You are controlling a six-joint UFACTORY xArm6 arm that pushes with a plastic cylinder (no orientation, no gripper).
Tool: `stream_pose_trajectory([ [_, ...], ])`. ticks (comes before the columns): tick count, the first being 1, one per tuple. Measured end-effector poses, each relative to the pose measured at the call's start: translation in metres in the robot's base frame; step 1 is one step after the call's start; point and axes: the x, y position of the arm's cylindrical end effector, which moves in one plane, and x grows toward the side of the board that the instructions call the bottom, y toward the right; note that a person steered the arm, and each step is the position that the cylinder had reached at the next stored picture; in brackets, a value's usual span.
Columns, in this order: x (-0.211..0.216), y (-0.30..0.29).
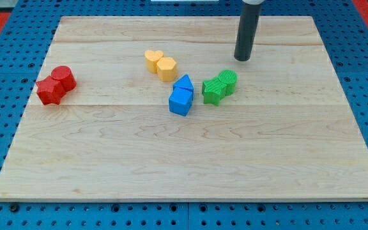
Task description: Push red blocks slightly towards down
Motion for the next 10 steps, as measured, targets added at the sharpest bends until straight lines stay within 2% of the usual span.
stream_pose_trajectory([
  [1,-0.004,0.007],
  [2,-0.066,-0.018],
  [3,-0.106,-0.082],
  [4,-0.106,-0.184],
  [5,-0.107,-0.262],
  [6,-0.121,-0.303],
  [9,-0.025,-0.311],
  [10,-0.010,-0.329],
])
